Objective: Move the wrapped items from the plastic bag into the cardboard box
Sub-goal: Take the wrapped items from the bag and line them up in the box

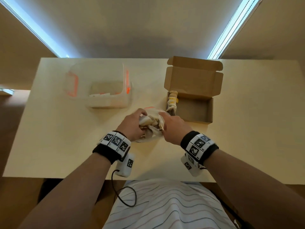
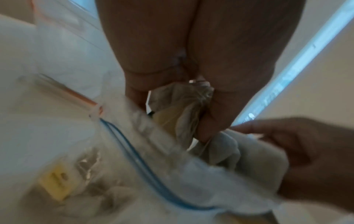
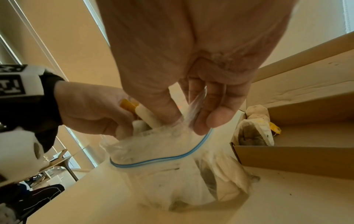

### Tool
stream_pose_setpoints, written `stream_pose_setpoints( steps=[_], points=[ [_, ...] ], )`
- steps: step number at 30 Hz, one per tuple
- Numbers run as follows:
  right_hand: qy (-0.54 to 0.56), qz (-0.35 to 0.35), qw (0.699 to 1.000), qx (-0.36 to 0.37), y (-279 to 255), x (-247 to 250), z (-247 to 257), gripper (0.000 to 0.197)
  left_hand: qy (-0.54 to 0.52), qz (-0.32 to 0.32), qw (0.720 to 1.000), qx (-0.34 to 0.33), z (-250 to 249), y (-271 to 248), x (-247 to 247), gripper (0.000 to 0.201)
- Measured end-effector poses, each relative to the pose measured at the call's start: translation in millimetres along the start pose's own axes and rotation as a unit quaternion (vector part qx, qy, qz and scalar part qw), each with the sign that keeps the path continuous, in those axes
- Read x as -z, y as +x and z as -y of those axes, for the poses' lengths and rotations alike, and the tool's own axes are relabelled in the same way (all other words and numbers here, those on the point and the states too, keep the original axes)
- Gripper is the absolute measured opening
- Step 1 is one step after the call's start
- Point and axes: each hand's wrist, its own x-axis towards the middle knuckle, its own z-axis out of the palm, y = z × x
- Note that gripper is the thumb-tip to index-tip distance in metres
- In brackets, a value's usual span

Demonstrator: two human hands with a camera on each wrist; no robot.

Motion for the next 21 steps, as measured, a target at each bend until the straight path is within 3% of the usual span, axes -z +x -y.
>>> stream_pose_setpoints(
  steps=[4,9,13,15,19,21],
  points=[
    [0.017,0.002,1.0,0.005,-2.1,0.0,-1.7,0.072,-0.132,-0.005,0.991,-0.012,-1.7,-12.0,21.0,0.038],
    [0.007,0.015,1.0,0.012,-5.4,1.7,-3.9,0.061,-0.362,-0.042,0.93,0.054,-11.2,-17.3,31.5,0.023],
    [-0.015,0.021,1.0,0.008,-6.0,4.7,-3.4,0.062,-0.203,-0.119,0.972,0.027,-12.2,-10.7,30.2,0.03],
    [-0.012,0.017,1.0,0.004,-5.4,5.5,-3.7,0.062,-0.171,-0.148,0.974,0.034,-14.1,-9.4,28.6,0.028],
    [-0.008,0.016,1.0,0.011,-5.0,5.1,-6.7,0.061,-0.203,-0.156,0.966,0.032,-22.9,-12.0,35.4,0.023],
    [-0.008,0.021,1.0,0.018,-5.0,4.8,-8.6,0.059,-0.288,-0.145,0.946,0.038,-29.5,-15.2,41.7,0.017]
  ],
)
